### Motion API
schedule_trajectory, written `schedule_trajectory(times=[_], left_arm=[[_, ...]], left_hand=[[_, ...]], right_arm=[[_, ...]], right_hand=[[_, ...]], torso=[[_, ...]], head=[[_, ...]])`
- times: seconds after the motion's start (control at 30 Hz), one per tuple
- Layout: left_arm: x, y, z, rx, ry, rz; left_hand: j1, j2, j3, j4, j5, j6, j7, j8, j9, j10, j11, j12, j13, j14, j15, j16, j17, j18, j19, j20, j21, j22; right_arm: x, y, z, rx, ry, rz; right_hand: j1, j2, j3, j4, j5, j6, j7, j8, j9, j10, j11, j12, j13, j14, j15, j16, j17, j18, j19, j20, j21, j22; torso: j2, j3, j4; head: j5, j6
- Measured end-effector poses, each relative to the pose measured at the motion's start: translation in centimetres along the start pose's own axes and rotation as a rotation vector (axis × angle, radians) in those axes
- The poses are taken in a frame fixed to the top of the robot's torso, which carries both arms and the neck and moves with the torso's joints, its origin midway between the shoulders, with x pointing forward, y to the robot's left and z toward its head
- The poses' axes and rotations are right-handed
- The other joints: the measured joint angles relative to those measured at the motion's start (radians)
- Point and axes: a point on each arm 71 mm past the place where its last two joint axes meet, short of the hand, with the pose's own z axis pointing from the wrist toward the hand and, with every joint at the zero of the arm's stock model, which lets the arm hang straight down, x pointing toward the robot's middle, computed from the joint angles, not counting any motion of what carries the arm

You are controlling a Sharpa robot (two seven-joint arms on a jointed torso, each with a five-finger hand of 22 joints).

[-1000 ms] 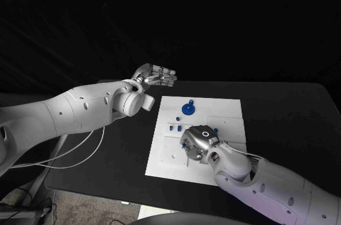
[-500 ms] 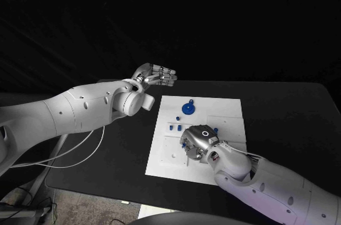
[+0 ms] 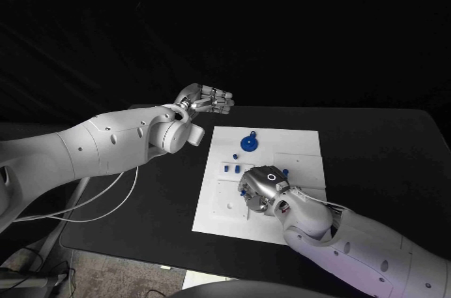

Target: Assemble the parts on the task board

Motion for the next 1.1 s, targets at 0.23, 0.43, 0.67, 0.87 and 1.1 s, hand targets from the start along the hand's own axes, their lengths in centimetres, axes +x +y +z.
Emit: schedule_trajectory(times=[0.23, 0.43, 0.67, 0.87, 1.1], left_arm=[[0.0, 0.0, 0.0, 0.000, -0.001, 0.000], [0.0, 0.0, 0.0, 0.000, 0.000, 0.000], [0.1, 0.0, 0.1, -0.001, 0.001, 0.000], [0.1, 0.0, 0.1, -0.001, 0.002, 0.000], [0.1, 0.0, 0.1, -0.003, 0.002, 0.000]], left_hand=[[0.001, 0.001, 0.000, 0.000, 0.000, 0.000, 0.000, 0.000, 0.000, 0.000, 0.000, 0.000, 0.000, 0.000, 0.000, 0.000, 0.000, 0.000, 0.000, 0.000, 0.000, 0.000], [0.001, 0.001, 0.000, 0.000, 0.000, 0.000, 0.000, 0.000, 0.000, 0.000, 0.000, 0.000, 0.000, 0.000, 0.000, 0.000, 0.000, 0.000, 0.000, 0.000, 0.000, 0.000], [0.001, 0.001, 0.000, 0.000, 0.000, 0.000, 0.000, 0.000, 0.000, 0.000, 0.000, 0.000, 0.000, 0.000, 0.000, 0.000, 0.000, 0.000, 0.000, 0.000, 0.000, 0.000], [0.001, 0.001, 0.000, 0.000, 0.000, 0.000, 0.000, 0.000, 0.000, 0.000, 0.000, 0.000, 0.000, 0.000, 0.000, 0.000, 0.000, 0.000, 0.000, 0.000, 0.000, 0.000], [0.001, 0.001, -0.006, 0.001, 0.000, 0.000, 0.000, 0.000, 0.000, -0.003, -0.004, 0.000, 0.000, 0.000, 0.000, 0.000, 0.000, 0.000, 0.000, 0.000, 0.000, -0.006]], right_arm=[[0.0, 0.0, 0.0, 0.000, 0.003, 0.000], [0.2, 0.0, 0.2, 0.003, 0.009, -0.003], [0.7, 0.3, 0.4, -0.001, 0.022, -0.012], [0.8, 0.4, 0.5, -0.004, 0.024, -0.018], [1.0, 0.4, 0.4, -0.004, 0.027, -0.016]], right_hand=[[0.000, 0.000, -0.001, -0.001, 0.000, 0.000, 0.000, -0.001, 0.000, 0.000, 0.000, 0.000, 0.000, 0.000, 0.000, 0.000, -0.002, 0.000, 0.000, 0.000, -0.009, 0.000], [0.000, 0.000, -0.001, -0.001, 0.000, 0.000, 0.000, -0.002, 0.000, 0.000, 0.000, 0.000, 0.000, 0.000, 0.000, -0.001, -0.002, -0.001, 0.000, 0.000, -0.015, 0.000], [0.000, 0.000, -0.001, -0.001, 0.000, -0.004, 0.000, 0.002, -0.001, 0.000, 0.000, 0.000, 0.000, 0.000, 0.000, -0.001, -0.004, -0.002, 0.000, 0.000, -0.018, 0.000], [0.000, 0.000, -0.001, -0.001, 0.000, -0.006, -0.001, 0.002, 0.000, 0.000, 0.000, 0.000, 0.000, 0.000, 0.000, -0.001, -0.007, -0.003, 0.000, 0.000, -0.032, 0.000], [-0.028, -0.027, -0.039, 0.012, 0.044, -0.082, 0.020, 0.010, -0.003, -0.099, 0.027, 0.002, 0.001, -0.003, 0.009, -0.001, -0.008, -0.003, 0.009, 0.009, -0.051, 0.001]], torso=[[0.000, 0.0002, -0.0004], [0.000, 0.0000, -0.0004], [0.000, -0.0003, 0.0003], [0.000, -0.0003, 0.0001], [0.000, -0.0003, -0.0001]], head=[[0.000, -0.001], [0.001, -0.002], [0.001, -0.003], [0.000, -0.005], [-0.001, -0.005]])
